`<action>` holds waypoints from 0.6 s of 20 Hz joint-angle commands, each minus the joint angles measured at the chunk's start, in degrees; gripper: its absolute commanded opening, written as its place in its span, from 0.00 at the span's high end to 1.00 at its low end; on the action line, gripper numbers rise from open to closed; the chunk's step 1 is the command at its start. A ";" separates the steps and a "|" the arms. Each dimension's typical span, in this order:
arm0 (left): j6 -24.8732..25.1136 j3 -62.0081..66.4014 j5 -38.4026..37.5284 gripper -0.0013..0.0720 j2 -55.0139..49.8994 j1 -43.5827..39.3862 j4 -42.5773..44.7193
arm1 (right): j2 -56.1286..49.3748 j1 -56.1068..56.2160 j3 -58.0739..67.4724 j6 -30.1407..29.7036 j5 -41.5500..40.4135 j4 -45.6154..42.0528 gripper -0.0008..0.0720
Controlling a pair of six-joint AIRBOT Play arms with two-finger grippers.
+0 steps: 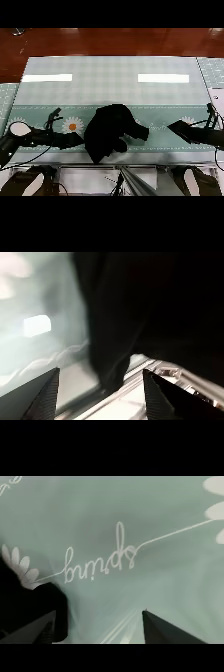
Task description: Fold the shirts.
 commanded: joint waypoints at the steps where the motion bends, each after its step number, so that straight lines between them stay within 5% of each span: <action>1: 1.09 -1.77 11.61 0.20 -3.82 -8.76 -8.17 | -0.07 0.76 -1.20 -1.01 1.14 2.38 0.13; 3: 1.05 -1.68 17.00 0.21 -6.36 -13.16 -9.42 | -0.09 4.63 -1.70 -0.24 1.16 2.32 0.13; 4: 1.11 -1.38 17.46 0.50 -7.37 -13.77 -9.33 | -0.09 7.15 -2.01 0.61 0.28 2.21 0.13; 5: 1.57 -0.92 17.33 0.92 -7.96 -13.75 -9.33 | -0.22 9.92 -2.08 1.73 -0.96 2.10 0.13; 12: 3.87 3.39 16.70 0.94 -8.02 -13.75 -9.33 | -11.67 25.90 -2.05 5.29 -13.29 7.10 0.13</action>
